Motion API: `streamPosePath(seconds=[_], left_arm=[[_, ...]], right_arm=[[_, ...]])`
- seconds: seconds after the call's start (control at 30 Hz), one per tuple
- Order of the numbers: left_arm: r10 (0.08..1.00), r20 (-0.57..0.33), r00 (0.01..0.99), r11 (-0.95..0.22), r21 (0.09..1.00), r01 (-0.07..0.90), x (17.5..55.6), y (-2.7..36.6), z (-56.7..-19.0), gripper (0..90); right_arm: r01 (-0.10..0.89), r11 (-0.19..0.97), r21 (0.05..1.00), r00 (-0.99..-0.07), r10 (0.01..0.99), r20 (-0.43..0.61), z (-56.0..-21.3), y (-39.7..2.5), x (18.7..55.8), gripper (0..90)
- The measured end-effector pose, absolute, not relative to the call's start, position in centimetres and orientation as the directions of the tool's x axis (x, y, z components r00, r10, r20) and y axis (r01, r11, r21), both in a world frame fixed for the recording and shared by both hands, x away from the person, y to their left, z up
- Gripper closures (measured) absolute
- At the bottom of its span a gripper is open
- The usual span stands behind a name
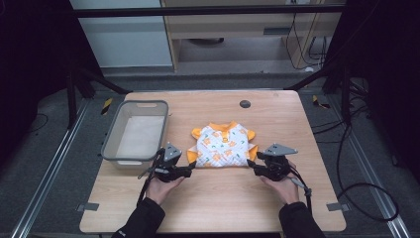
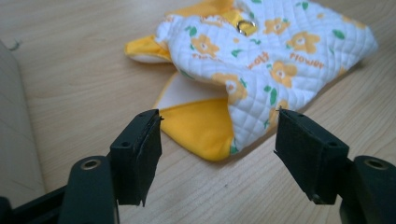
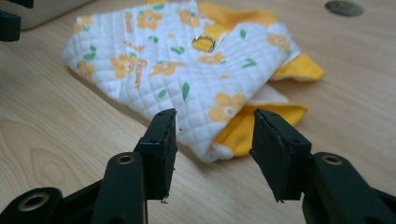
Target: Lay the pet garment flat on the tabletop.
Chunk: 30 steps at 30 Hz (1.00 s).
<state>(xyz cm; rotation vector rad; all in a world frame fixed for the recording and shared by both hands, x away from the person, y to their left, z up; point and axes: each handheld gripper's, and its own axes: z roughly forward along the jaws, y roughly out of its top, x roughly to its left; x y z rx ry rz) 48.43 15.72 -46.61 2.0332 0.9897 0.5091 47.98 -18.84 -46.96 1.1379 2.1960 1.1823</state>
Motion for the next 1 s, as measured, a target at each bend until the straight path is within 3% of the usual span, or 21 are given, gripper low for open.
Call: streamPosePath(seconds=[0.33,0.57,0.6,0.77,1.0], left_arm=[[0.783,-0.003,0.622,-0.393,0.772,0.499,49.3,14.3,-48.8,36.1],[0.777,-0.056,0.627,-0.38,0.752,0.538,49.8,13.6,-49.6,60.9],[0.78,-0.05,0.624,-0.386,0.747,0.541,49.8,13.5,-49.7,60.9],[0.782,-0.022,0.623,-0.405,0.741,0.535,49.8,13.3,-49.8,79.0],[0.768,-0.038,0.639,-0.391,0.762,0.516,48.9,13.4,-48.5,83.5]], right_arm=[[0.508,0.385,0.77,-0.607,0.795,0.003,-49.2,-17.3,49.0,51.6],[0.527,0.376,0.762,-0.594,0.804,0.015,-49.8,-17.3,49.8,59.1],[0.532,0.375,0.759,-0.593,0.805,0.018,-49.8,-17.3,49.9,60.9],[0.538,0.38,0.752,-0.577,0.817,0.0,-49.8,-17.0,49.8,73.9],[0.517,0.4,0.757,-0.619,0.785,0.008,-48.7,-16.5,49.1,86.0]])
